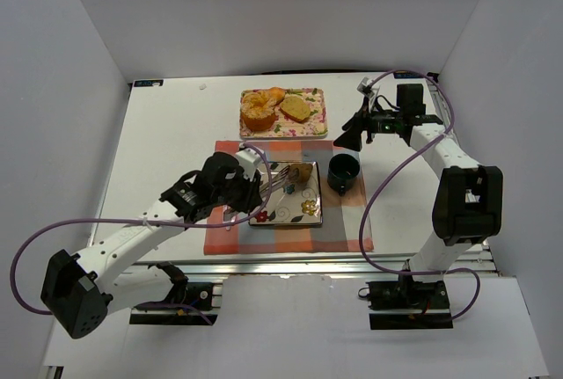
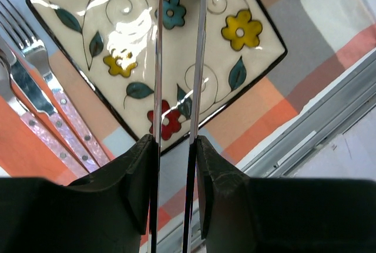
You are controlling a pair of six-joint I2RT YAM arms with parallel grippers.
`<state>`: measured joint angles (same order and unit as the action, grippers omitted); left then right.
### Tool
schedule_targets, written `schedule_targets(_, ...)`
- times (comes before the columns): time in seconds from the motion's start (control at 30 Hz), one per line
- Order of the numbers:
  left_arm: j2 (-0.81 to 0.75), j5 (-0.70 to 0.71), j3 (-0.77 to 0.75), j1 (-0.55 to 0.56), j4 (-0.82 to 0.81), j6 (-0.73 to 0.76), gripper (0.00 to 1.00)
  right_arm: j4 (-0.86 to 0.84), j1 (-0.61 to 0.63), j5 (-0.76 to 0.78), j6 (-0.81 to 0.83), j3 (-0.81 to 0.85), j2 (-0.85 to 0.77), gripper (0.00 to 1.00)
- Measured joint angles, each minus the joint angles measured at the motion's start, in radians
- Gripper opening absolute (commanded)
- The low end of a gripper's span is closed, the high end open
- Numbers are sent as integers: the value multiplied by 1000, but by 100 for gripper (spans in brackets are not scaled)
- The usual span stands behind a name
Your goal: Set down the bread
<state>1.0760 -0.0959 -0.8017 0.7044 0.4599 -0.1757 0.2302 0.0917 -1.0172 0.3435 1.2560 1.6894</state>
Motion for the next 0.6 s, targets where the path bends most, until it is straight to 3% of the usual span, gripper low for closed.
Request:
schedule_targets(0.03, -1, 0, 4, 0, 4, 0, 0, 0, 0, 0, 0, -3, -3, 89)
schedule_targets(0.2, -1, 0, 10, 0, 30, 1, 38, 0, 0, 0, 0, -11, -17, 89)
schedule_targets(0.3, -1, 9, 10, 0, 37, 0, 51, 0, 0, 0, 0, -11, -21, 89)
schedule_targets(0.6, -23, 31, 10, 0, 73, -8, 63, 0, 0, 0, 0, -11, -27, 89)
